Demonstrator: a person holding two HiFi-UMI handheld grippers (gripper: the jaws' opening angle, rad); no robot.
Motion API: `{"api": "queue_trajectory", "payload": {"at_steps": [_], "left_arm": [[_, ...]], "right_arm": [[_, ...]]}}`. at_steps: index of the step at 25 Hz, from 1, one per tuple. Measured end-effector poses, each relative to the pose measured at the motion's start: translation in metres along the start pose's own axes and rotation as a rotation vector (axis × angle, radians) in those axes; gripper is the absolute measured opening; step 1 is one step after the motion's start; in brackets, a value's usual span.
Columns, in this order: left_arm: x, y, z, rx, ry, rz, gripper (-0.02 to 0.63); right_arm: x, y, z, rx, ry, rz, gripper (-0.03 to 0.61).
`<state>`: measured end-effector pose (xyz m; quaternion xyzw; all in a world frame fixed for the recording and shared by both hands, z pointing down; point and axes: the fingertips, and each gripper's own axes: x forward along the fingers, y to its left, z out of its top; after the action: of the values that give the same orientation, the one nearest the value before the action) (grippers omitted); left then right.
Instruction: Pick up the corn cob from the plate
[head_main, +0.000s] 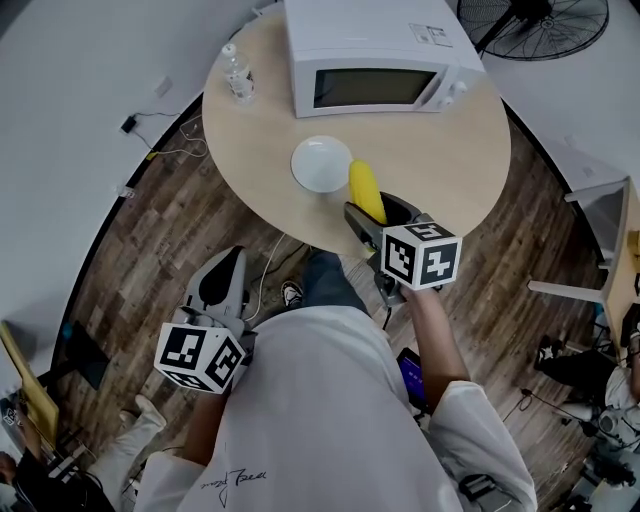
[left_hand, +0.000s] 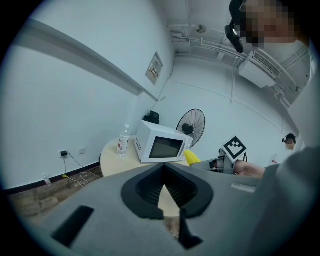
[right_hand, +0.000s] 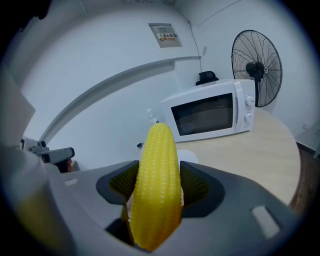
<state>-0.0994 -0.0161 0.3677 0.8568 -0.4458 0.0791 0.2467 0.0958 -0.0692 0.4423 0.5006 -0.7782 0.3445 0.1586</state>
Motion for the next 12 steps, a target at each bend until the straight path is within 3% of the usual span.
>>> {"api": "queue_trajectory", "payload": {"at_steps": [12], "left_arm": [[-0.006, 0.011, 0.008, -0.023, -0.029, -0.003, -0.005]], "right_arm": [[-0.028, 0.014, 0.01, 0.004, -0.057, 0.004, 0.272]]}}
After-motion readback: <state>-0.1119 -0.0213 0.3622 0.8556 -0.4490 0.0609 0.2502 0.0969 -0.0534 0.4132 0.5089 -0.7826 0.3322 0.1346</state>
